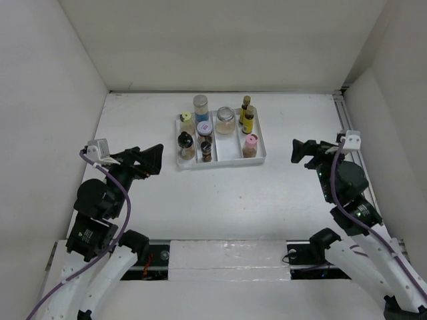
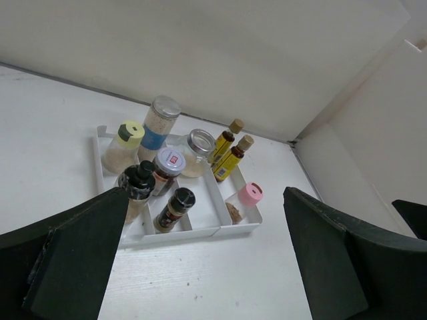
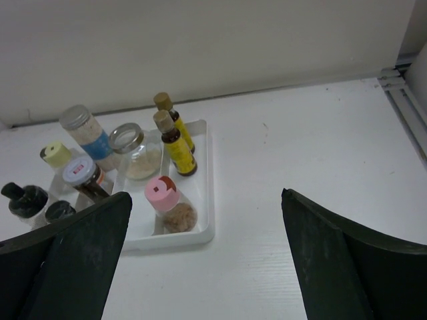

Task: Organize the condiment bottles

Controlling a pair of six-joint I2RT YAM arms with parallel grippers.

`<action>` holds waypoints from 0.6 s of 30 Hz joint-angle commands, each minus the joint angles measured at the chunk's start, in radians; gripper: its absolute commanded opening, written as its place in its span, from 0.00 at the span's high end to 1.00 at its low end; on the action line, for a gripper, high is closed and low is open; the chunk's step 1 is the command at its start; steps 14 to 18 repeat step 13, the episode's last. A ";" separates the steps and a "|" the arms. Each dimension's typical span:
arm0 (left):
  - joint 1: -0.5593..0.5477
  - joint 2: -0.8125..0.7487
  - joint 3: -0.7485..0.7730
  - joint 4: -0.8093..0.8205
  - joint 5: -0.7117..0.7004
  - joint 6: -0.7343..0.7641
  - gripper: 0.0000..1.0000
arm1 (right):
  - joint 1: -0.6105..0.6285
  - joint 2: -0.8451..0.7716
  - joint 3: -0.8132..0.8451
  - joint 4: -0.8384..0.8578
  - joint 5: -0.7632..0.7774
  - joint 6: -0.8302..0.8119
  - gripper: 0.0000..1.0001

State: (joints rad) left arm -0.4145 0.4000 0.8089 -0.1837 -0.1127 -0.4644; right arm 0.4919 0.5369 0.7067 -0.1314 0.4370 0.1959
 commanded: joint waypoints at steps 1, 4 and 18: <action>0.003 -0.007 0.022 0.036 0.011 0.021 0.01 | -0.003 0.035 0.008 0.007 -0.035 0.010 0.00; 0.003 -0.007 0.022 0.036 0.021 0.021 0.01 | -0.003 0.049 0.008 0.007 -0.035 0.010 0.00; 0.003 0.002 0.022 0.036 0.030 0.030 0.01 | -0.012 0.040 0.008 0.007 -0.035 -0.010 0.00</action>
